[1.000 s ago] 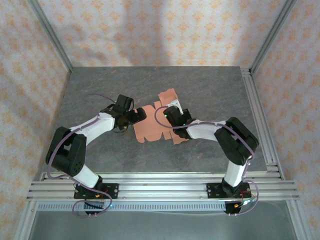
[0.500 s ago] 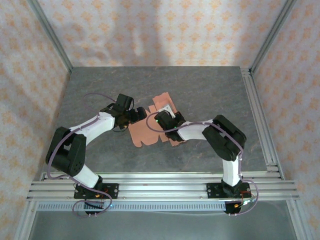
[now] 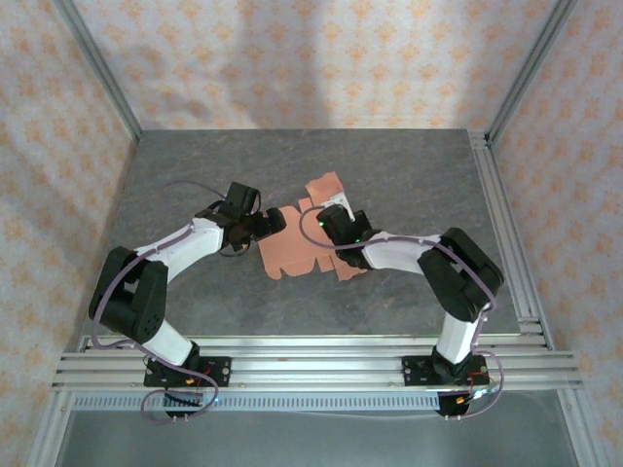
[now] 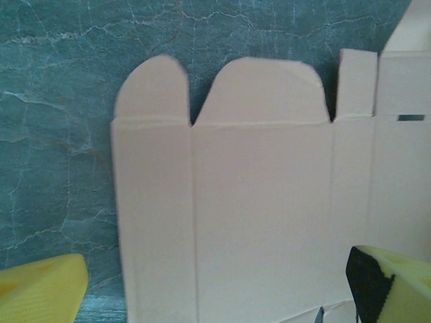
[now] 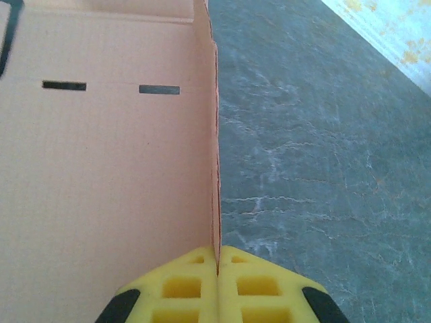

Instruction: Fold the paper box

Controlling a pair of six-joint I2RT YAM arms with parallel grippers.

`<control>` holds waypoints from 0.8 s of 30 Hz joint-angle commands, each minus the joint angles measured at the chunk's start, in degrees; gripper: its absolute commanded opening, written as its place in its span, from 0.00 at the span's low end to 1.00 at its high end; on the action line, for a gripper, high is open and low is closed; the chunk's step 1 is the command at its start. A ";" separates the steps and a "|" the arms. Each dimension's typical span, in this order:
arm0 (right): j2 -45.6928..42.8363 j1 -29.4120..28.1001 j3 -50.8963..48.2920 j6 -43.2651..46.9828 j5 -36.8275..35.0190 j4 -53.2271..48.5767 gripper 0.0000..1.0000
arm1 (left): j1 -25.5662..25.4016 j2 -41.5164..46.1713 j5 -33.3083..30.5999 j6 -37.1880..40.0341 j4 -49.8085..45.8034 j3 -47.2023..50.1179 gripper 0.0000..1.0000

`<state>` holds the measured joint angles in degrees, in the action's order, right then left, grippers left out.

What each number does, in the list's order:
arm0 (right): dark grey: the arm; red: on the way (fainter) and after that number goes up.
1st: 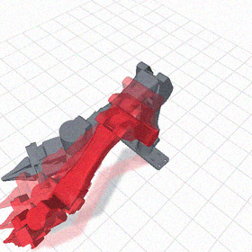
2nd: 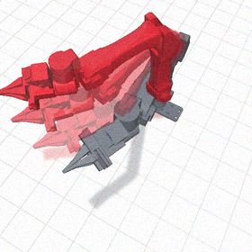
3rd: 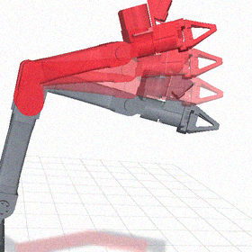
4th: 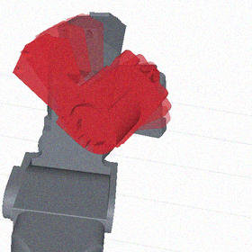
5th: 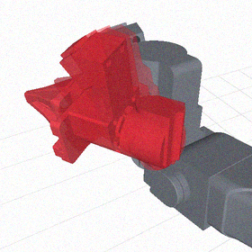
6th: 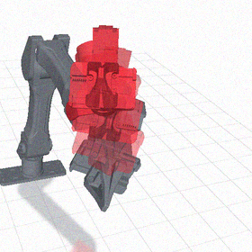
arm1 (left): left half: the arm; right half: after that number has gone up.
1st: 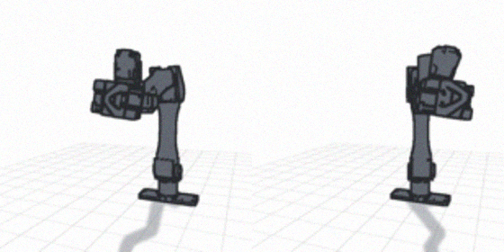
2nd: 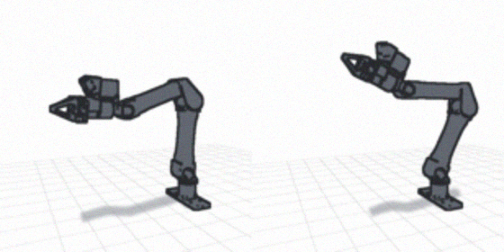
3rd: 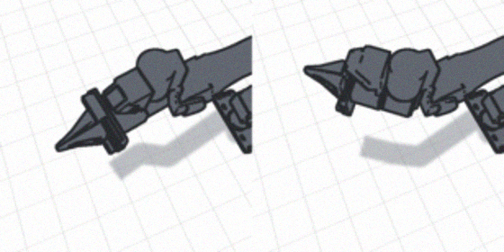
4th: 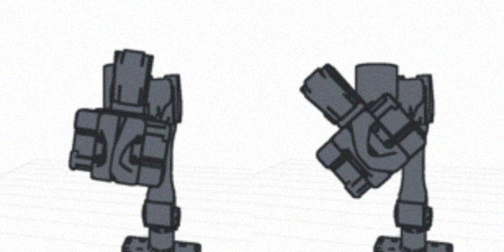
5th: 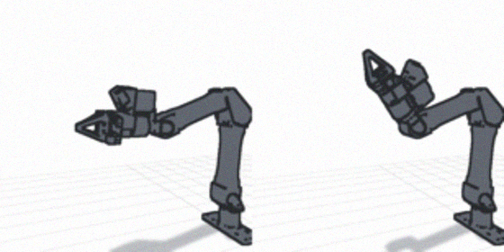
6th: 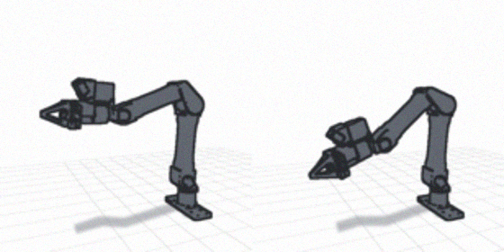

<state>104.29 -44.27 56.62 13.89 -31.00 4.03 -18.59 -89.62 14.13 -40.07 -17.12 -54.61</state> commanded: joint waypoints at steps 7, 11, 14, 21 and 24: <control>-3.67 1.94 -0.60 -4.89 5.85 0.16 0.00 | 0.40 0.37 -0.68 0.63 -1.32 -1.16 1.00; -9.19 5.58 -5.09 -6.52 20.69 3.20 0.00 | 0.41 0.51 0.07 1.62 -0.73 -1.94 1.00; -11.48 7.20 -7.32 -6.36 27.18 4.83 0.00 | 0.42 0.37 0.80 2.26 -0.68 -3.49 1.00; -12.76 8.02 -9.42 -4.57 32.66 7.44 0.00 | 0.44 -1.30 2.24 3.41 -1.39 -8.20 1.00; -12.60 8.06 -9.60 -4.42 32.67 8.09 0.00 | 0.40 -2.57 3.19 4.04 -1.11 -10.24 1.00</control>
<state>92.71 -36.45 47.64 9.21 -0.69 9.23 -18.59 -90.45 16.14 -37.87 -17.15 -62.33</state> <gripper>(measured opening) 0.047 0.998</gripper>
